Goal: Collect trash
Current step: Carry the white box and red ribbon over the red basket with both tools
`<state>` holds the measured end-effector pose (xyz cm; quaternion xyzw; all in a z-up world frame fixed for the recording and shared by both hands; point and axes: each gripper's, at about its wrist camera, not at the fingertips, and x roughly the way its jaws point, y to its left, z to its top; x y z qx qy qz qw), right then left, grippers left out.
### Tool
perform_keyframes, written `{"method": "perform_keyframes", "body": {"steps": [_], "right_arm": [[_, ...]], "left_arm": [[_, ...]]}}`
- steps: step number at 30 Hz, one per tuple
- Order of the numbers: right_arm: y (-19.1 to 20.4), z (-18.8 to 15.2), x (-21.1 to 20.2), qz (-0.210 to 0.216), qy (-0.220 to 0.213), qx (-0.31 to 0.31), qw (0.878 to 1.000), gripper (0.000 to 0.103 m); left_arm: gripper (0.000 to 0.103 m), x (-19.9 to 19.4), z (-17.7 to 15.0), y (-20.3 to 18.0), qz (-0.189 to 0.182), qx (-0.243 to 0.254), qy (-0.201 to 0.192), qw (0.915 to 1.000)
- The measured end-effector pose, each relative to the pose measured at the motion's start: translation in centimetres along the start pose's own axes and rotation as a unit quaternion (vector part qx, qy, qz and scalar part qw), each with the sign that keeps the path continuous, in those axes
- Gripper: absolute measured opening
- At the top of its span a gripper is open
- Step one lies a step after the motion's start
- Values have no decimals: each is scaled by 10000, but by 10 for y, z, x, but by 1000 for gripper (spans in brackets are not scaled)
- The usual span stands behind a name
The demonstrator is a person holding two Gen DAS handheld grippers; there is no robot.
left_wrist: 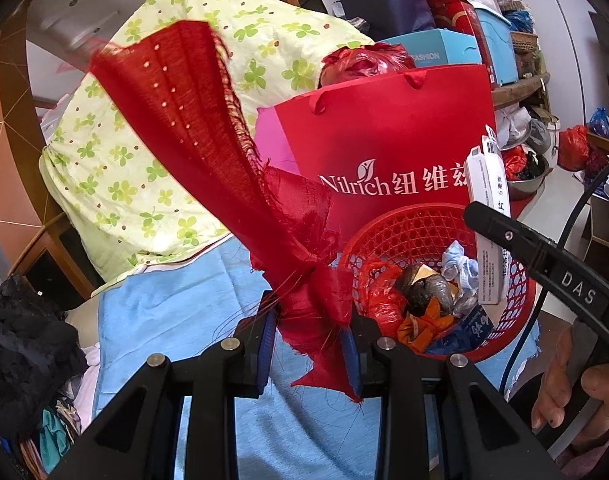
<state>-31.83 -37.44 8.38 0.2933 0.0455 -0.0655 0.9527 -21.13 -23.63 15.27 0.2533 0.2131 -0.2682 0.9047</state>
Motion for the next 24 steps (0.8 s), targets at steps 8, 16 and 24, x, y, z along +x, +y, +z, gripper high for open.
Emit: {"method": "perform_keyframes", "body": {"steps": [8,16,24], "right_arm": [[-17,3,-2,0,-8,486,9988,46],[-21,3,-3,-60,-8,541,9985,46],[-26,2,-3,-125,20,690,9975,46]], "left_arm": [[32,8,0,-8,-110,37,84,9999],[32,15,1,-14,-191,92,146,9997],[32,25,0,-19,-310,101,231,9992]]}}
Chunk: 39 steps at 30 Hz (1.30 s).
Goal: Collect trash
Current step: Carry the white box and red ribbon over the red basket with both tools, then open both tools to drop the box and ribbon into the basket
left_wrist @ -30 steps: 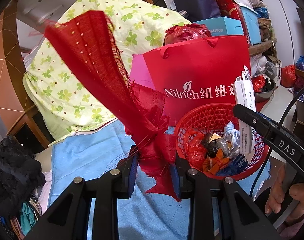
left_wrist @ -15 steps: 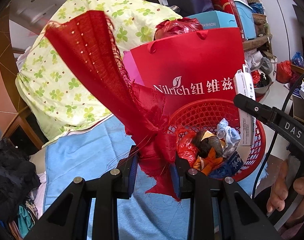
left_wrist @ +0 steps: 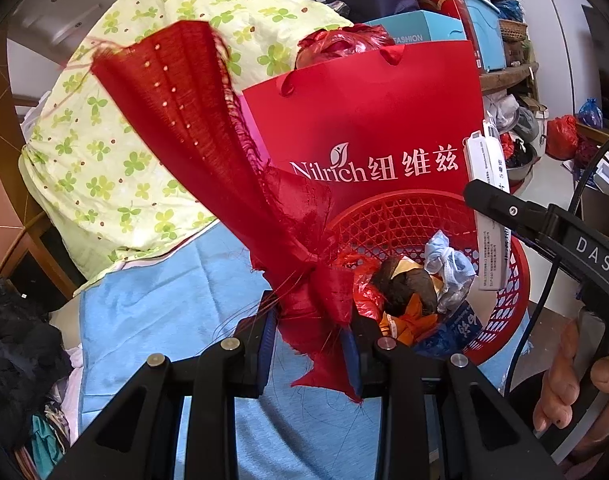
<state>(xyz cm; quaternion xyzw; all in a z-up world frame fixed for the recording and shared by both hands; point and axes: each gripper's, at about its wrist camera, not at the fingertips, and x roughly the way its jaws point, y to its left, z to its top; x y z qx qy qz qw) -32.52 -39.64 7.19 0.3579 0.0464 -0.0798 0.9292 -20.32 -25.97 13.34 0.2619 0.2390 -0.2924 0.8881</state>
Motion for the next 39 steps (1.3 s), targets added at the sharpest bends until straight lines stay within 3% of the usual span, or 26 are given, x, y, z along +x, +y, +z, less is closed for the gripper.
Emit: {"method": "perform_keyframes", "body": {"steps": [11,18,20,21,22,23,29,33,39], "right_arm": [[-8,0,2,-174,70,202,9996,47],[-11,2,6,-246,72,328,9991,47],[-14,2,9,-259,106,426,9987,49],[-16,2,10,-241,133,483,9985,52],[-18,2,12,-221,184,569,9980,61],[-20,1,15,-207,235,666,9973,68],[-23,0,14,-237,199,725,9969,68],[-14,-2,13,-230,192,483,9984,68],[2,-8,17,-244,265,17,9993,68]], "left_arm": [[33,18,-1,-10,-250,76,59,9996],[34,38,0,-12,-610,32,58,9981],[44,45,0,-12,-797,13,68,9968],[54,47,-1,-12,-814,-15,58,9967],[60,48,-2,-12,-865,-45,23,9962],[61,48,-4,-10,-954,-73,-25,9954],[63,41,-19,-1,-966,-118,-19,9952],[70,27,-31,13,-932,-241,-79,9953],[72,4,-47,43,-836,-521,-97,9951]]}}
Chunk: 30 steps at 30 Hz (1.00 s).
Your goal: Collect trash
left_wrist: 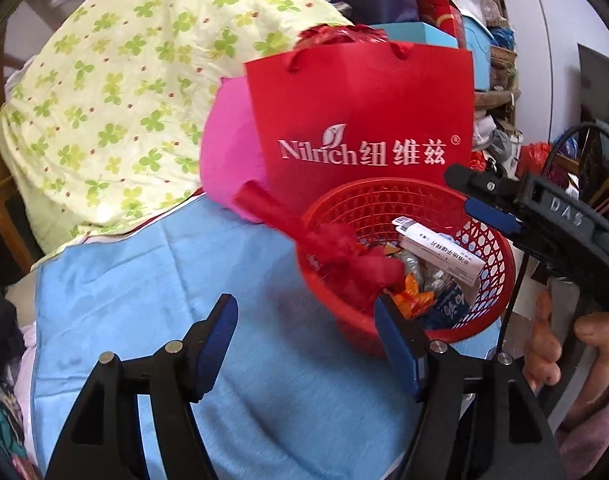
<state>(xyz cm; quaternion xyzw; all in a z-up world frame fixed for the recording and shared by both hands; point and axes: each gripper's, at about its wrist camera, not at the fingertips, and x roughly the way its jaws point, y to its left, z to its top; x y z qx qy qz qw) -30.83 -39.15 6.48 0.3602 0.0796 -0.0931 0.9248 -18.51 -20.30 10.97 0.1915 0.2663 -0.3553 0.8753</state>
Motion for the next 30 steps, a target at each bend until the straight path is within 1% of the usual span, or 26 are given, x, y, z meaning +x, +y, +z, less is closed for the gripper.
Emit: {"method": "perform_keyframes", "body": {"steps": [2,4,7,10,13,17,22,26,30], "right_arm": [[7,-3,1,-36,3,-190,9998,68],[14,-6,1,-77,-25,-386,9992,68],[26,-12,1,-231,-51,-735,9970,68],[37,-19,1,-390,-47,-1058,9936,68],[48,-27,2,-505,9,-1289,9904,68],[60,-39,-6,-645,51,-1580,9853,69],[74,-54,-22,-668,211,-1750,9821,70],[93,-59,-32,-697,371,-1997,9767,70],[121,-60,-49,-587,327,-2303,9708,71]], "left_arm": [[73,-10,-4,11,73,-127,-17,9999],[77,-17,-6,19,151,-243,-37,9996],[78,-29,-8,31,263,-369,-53,9990],[78,-41,-10,40,408,-454,-89,9981],[79,-53,-10,46,459,-547,-131,9974],[81,-68,-11,52,549,-544,-234,9967],[82,-83,-15,60,578,-638,-265,9959],[82,-95,-19,70,639,-762,-339,9945],[88,-109,-24,82,736,-922,-410,9922]]}}
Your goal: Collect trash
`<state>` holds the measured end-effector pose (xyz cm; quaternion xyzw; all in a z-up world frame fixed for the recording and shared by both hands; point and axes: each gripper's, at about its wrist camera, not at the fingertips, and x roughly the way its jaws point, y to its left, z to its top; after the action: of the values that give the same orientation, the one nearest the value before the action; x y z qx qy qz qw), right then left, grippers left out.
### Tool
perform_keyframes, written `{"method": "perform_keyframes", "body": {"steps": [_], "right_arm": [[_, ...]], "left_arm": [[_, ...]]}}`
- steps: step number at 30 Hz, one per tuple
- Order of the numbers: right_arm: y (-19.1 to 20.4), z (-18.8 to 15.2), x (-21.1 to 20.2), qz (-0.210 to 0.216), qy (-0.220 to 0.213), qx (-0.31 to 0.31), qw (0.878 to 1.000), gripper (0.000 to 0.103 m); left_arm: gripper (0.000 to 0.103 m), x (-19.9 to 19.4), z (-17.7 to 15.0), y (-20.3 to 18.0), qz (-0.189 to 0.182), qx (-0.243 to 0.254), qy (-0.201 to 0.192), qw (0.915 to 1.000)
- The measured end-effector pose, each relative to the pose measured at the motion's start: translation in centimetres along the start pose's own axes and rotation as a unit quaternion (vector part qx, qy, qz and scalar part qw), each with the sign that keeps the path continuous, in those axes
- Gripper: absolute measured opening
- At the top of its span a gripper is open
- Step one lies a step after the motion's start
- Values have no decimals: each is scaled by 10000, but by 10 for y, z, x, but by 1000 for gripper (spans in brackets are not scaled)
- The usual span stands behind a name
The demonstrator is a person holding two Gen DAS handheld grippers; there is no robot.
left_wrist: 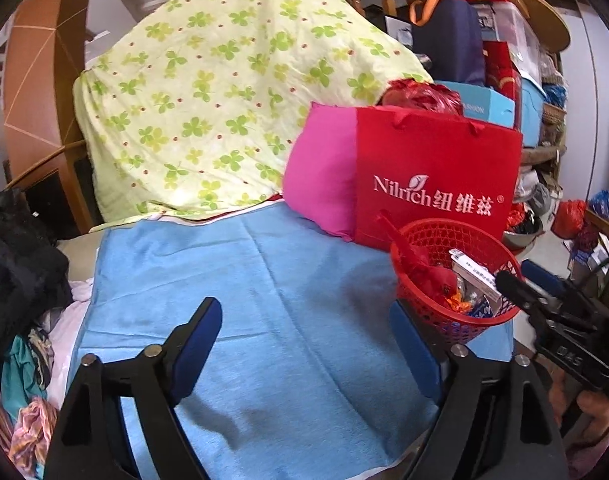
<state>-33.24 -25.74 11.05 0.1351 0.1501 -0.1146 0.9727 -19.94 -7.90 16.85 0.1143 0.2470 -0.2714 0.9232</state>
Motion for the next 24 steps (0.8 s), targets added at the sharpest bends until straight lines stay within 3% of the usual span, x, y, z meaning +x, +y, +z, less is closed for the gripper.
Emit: {"method": "perform_keyframes", "body": {"steps": [7,24], "right_arm": [[38,19,-32,60,-230,-382,9990,75],[105,40,-68,10,-180,-966,9952,75]], "left_arm": [[88,-17,-5,21,288,-130,-49,9995],[91,-60,-11,58,1078,-302,-242,9934]]}}
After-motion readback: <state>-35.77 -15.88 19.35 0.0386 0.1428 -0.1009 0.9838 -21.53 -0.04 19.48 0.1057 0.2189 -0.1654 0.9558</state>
